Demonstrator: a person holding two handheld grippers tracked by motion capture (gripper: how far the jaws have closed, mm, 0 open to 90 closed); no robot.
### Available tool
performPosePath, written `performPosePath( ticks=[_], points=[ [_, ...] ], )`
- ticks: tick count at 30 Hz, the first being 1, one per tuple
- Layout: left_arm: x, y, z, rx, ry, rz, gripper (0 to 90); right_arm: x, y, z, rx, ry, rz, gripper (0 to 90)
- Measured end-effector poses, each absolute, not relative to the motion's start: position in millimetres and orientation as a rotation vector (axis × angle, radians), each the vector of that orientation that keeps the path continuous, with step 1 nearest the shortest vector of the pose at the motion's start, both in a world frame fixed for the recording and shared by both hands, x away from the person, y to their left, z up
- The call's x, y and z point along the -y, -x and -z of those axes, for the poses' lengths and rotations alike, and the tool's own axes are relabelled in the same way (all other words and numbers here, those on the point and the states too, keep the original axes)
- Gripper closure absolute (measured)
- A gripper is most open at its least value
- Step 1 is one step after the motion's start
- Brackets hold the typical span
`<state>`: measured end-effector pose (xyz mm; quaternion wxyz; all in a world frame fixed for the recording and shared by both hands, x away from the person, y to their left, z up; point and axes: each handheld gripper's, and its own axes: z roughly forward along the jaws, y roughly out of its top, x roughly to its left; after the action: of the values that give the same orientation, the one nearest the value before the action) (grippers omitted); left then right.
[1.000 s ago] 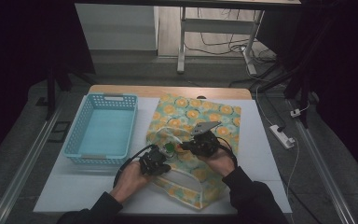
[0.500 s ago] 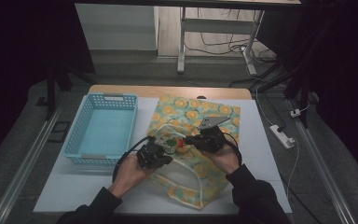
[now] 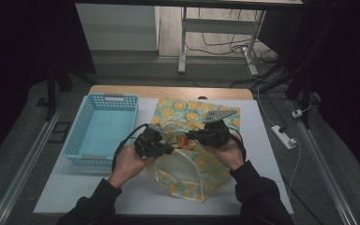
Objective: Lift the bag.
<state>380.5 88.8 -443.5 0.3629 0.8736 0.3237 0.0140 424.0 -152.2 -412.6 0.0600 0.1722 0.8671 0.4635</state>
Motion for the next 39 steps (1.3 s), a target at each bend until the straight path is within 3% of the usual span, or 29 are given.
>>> performPosePath(
  ticks=[26, 39],
  points=[
    [-104.3, -418.8, 359.6, -0.782, -2.125, 0.001, 89.3, 138.7, -432.7, 354.1, -2.590, -0.452, -1.415, 90.0],
    [-106.7, -433.0, 313.2, -0.760, -2.099, -0.073, 89.3, 138.0, -441.2, 319.3, -2.549, -0.446, -1.463, 90.0]
  ],
)
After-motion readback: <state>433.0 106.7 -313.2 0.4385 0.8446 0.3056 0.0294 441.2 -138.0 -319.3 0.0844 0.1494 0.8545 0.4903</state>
